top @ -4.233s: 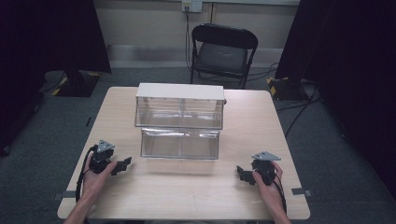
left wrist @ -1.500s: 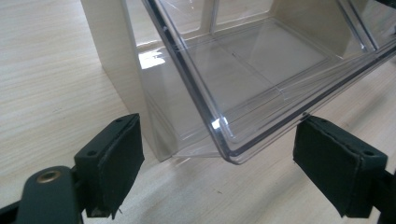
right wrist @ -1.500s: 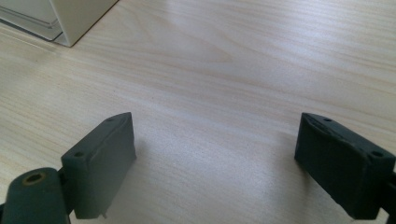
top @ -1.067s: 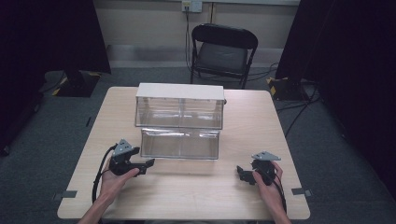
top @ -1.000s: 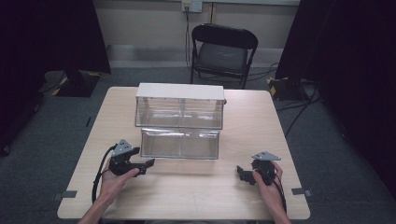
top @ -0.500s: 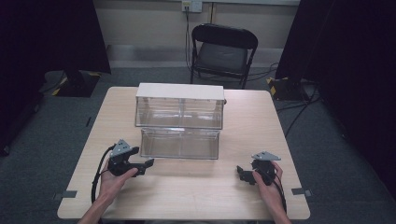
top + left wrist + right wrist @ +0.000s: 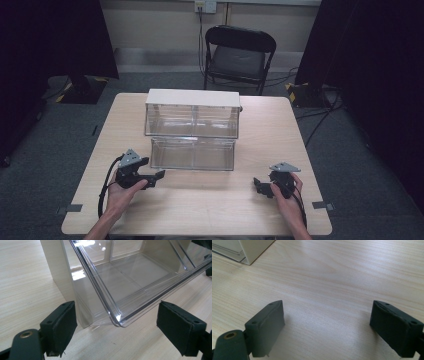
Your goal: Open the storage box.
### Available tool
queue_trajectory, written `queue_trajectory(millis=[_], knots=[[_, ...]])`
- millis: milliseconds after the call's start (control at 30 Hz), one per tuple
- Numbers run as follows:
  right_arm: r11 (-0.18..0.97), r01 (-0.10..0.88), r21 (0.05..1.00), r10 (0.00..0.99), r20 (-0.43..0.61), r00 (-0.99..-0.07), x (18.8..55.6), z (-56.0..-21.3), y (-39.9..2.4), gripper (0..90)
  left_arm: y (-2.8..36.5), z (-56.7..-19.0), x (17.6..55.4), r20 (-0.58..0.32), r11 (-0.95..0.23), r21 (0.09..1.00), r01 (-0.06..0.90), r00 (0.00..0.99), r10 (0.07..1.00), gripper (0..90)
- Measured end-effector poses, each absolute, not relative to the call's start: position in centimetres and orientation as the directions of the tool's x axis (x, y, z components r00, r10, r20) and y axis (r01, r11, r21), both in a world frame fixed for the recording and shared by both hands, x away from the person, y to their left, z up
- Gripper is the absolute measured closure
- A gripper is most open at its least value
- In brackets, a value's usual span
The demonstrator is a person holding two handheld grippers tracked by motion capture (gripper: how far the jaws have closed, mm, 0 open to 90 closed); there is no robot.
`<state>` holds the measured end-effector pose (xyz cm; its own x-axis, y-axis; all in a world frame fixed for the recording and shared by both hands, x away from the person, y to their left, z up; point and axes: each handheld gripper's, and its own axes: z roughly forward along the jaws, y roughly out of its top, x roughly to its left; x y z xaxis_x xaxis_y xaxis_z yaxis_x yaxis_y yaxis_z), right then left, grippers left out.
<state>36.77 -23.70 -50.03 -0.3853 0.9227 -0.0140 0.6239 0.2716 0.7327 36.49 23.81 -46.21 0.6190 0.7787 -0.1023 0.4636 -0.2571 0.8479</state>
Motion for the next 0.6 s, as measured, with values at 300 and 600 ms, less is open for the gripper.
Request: queue_trajectory(millis=[300, 600], knots=[[0.272, 0.624, 0.733, 0.923, -0.014, -0.386, 36.77, -50.03, -23.70, 11.5, 23.87, -46.15, 36.39, -0.106, -0.250, 0.855, 0.454, 0.625, 0.774, 16.0], [0.272, 0.624, 0.733, 0.923, -0.014, -0.385, 36.77, -50.03, -23.70, 11.5, 23.85, -45.84, 36.25, -0.114, -0.238, 0.859, 0.454, 0.621, 0.775, 16.0]])
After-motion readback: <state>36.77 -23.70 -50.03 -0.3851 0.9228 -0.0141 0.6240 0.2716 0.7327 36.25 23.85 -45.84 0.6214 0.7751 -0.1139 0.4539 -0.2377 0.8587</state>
